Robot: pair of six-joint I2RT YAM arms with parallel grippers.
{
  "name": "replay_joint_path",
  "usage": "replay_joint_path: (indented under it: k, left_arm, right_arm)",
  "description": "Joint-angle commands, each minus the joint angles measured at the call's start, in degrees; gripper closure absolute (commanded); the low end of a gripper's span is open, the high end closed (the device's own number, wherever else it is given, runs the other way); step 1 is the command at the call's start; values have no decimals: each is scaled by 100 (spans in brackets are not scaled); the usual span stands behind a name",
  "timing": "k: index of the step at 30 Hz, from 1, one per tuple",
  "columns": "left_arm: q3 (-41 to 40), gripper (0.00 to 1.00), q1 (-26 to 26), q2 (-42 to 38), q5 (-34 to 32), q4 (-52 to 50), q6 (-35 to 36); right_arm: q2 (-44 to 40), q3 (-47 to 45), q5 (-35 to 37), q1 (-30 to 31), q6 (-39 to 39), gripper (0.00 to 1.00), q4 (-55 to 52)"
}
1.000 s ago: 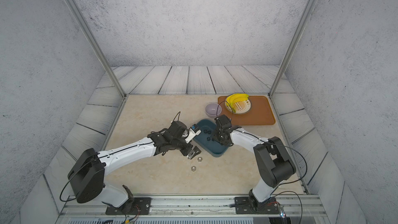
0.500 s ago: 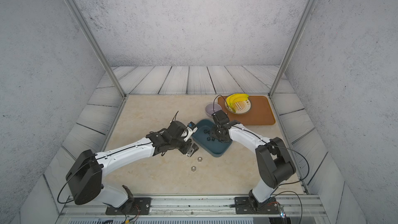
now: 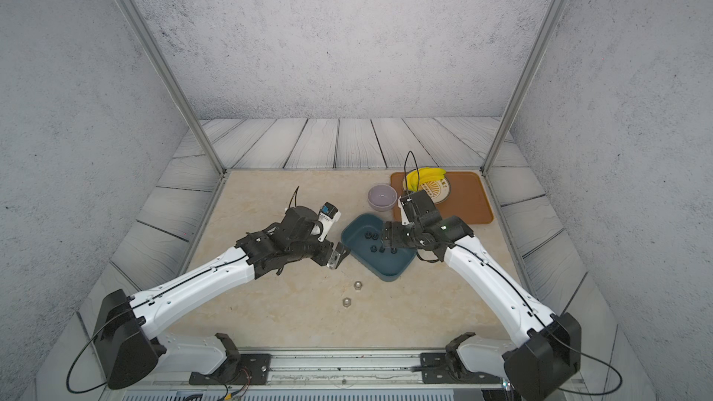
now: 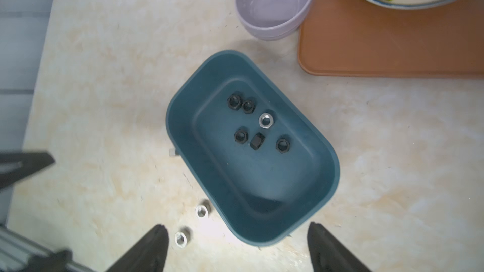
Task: Put the nuts on the desktop into the storage box
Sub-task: Pick up the nut from the center of the board.
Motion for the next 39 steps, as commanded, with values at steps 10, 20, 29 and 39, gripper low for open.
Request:
replay_joint_path:
  k: [10, 20, 29, 39]
  left_arm:
    - [409, 5, 80, 737, 143, -227, 285]
    - [893, 13, 159, 1845, 276, -675, 1037]
    - [1130, 16, 256, 2328, 284, -926, 1644]
    - [942, 31, 449, 2831, 612, -531, 1726]
  right_arm:
    - [-999, -21, -746, 14, -844, 3, -1829]
    - [-1387, -463, -953, 19, -899, 3, -1887]
    - [-1493, -530, -921, 18, -871, 3, -1904]
    - [-1470, -495, -797, 18, -819, 3, -1939]
